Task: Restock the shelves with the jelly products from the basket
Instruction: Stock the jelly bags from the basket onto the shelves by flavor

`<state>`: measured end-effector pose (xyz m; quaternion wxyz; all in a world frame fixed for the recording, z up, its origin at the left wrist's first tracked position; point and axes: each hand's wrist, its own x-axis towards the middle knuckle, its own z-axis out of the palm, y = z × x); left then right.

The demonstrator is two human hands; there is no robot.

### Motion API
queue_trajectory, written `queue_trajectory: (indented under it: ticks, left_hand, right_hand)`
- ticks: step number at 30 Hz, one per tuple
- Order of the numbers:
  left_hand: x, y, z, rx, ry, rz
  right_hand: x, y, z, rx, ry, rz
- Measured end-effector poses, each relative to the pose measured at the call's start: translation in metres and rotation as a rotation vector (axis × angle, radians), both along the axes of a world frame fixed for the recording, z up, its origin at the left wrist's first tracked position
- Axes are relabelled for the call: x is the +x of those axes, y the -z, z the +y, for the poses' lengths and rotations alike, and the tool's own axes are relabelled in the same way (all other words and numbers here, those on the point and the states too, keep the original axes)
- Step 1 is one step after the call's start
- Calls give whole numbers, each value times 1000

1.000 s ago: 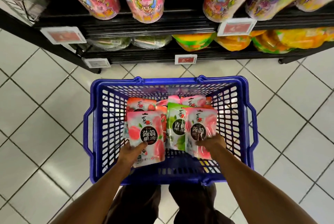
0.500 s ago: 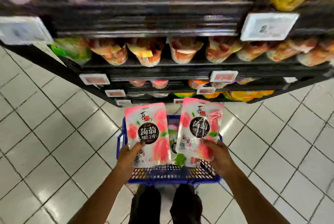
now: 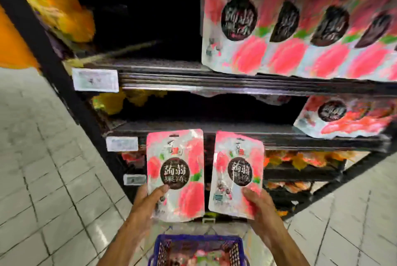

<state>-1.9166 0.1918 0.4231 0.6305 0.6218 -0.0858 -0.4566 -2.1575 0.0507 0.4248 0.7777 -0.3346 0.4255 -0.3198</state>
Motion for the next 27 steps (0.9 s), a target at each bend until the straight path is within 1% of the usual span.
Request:
queue_trajectory:
  ticks: [4, 6, 9, 12, 16, 19, 21, 24, 27]
  left_hand:
    - [0, -68, -10, -142, 55, -84]
    - [-2, -91, -14, -173, 47, -115]
    - [-4, -119, -21, -245, 74, -248]
    - [-9, -146, -28, -311, 149, -367]
    - [-15, -174, -29, -405, 166, -492]
    - [-20, -186, -32, -434, 103, -522]
    - [-20, -189, -31, -434, 35, -534]
    - [-21, -197, -28, -460, -13, -542]
    - [-17, -203, -25, -464, -67, -544]
  right_hand:
    - [-9, -50, 0, -163, -62, 8]
    - [-16, -70, 0, -233, -45, -36]
    - [-22, -100, -1, -313, 15, -72]
    - [-29, -129, -4, -448, 42, -20]
    - [-33, -163, -14, -615, 77, 17]
    - [-30, -177, -19, -673, 64, 32]
    - [-26, -181, -23, -690, 93, 69]
    - [-15, -184, -30, -726, 141, 114]
    - [0, -190, -36, -778, 143, 141]
